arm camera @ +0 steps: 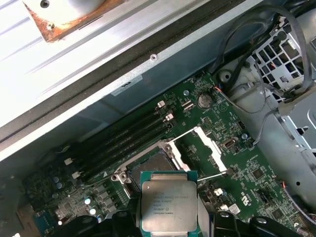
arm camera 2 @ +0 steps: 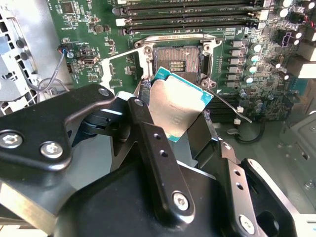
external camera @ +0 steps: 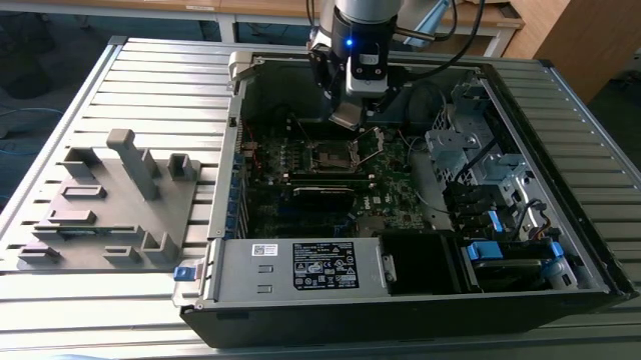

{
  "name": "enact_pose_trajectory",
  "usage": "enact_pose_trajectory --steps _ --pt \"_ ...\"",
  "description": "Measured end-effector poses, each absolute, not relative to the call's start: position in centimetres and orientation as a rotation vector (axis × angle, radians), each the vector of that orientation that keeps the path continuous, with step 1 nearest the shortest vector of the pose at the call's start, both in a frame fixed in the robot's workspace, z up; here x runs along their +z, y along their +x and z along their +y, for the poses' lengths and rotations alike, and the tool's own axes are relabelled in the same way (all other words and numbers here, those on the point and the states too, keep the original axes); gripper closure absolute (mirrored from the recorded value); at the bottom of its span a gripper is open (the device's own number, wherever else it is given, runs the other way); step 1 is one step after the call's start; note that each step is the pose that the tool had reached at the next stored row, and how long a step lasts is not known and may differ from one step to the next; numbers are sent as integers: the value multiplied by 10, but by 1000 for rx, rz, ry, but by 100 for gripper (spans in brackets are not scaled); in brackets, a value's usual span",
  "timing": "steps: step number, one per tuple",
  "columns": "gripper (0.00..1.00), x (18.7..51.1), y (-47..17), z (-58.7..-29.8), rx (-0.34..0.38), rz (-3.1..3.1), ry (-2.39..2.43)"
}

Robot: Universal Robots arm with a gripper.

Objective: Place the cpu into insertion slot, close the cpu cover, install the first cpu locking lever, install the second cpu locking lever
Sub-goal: 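Place the cpu into insertion slot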

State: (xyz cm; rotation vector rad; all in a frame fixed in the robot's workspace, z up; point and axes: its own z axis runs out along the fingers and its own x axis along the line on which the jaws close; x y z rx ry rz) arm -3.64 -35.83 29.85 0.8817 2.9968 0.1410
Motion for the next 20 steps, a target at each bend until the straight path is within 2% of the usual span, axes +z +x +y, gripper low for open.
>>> enact_pose_trajectory --steps 20 --pt "46 286 -37 -358 142 2986 900"
